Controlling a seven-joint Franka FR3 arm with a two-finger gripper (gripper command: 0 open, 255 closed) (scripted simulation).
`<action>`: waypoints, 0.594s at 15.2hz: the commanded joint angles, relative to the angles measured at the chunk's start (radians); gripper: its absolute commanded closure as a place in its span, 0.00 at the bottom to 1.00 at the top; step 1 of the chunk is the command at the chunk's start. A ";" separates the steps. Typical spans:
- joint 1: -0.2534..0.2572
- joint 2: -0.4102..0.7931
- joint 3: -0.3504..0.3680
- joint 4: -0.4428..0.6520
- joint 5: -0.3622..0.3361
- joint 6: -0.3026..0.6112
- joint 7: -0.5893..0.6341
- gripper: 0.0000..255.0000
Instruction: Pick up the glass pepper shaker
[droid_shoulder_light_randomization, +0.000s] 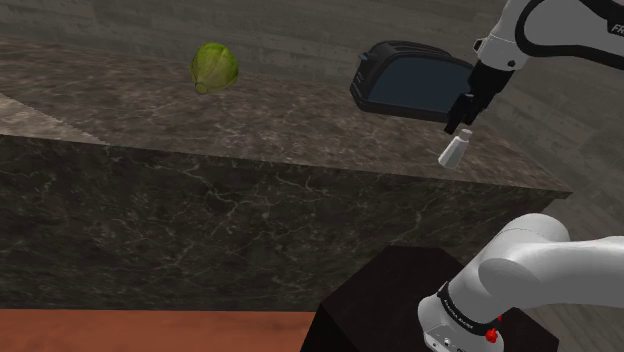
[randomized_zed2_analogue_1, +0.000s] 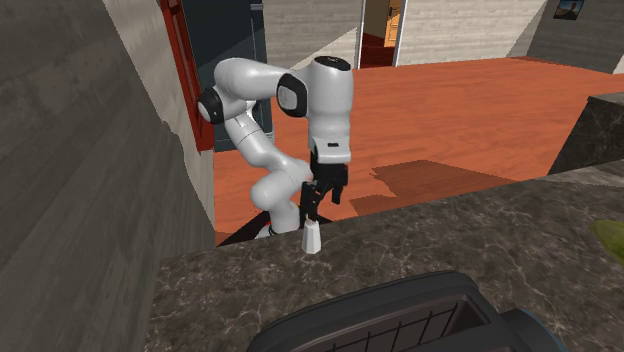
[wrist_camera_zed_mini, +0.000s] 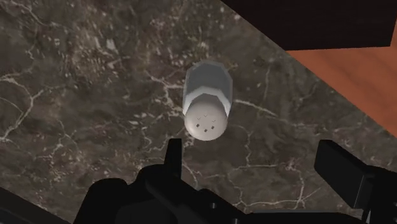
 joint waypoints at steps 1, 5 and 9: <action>-0.007 -0.003 -0.039 0.016 -0.039 -0.027 -0.069 0.00; -0.012 -0.017 -0.053 -0.028 -0.052 0.002 -0.075 0.00; -0.018 -0.035 -0.064 -0.099 -0.064 0.055 -0.068 0.00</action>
